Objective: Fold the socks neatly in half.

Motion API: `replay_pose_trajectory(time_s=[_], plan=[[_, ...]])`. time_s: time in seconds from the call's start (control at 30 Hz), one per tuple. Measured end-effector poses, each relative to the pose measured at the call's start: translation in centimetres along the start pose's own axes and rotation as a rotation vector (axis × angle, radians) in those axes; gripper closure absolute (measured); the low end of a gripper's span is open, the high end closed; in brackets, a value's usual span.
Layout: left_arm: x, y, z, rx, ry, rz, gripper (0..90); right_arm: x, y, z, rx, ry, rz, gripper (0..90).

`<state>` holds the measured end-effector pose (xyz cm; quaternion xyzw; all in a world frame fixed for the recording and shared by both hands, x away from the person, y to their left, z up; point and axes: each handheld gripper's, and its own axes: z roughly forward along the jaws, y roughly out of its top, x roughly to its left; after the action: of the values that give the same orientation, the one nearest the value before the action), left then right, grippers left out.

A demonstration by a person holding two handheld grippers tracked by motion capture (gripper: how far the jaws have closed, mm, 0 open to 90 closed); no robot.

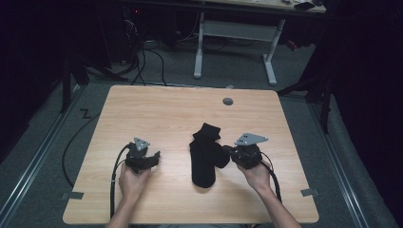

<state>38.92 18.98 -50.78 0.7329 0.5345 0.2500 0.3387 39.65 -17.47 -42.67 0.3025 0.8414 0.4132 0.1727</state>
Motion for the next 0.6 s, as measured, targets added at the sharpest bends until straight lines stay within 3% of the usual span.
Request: replay_pose_trajectory(time_s=[0.23, 0.43, 0.6], plan=[[-0.4, 0.2, 0.2, 0.001, -0.009, 0.008, 36.3, 2.2, 1.3, 0.6, -0.002, 0.057, -0.053, 88.4], [-1.0, 0.4, 0.4, 0.002, -0.021, 0.015, 36.3, 3.9, 1.4, 2.4, 0.031, 0.114, -0.081, 86.8], [-1.9, 0.7, 0.4, 0.015, -0.072, 0.015, 37.0, 5.0, 0.7, 4.5, 0.079, 0.158, -0.08, 78.3]])
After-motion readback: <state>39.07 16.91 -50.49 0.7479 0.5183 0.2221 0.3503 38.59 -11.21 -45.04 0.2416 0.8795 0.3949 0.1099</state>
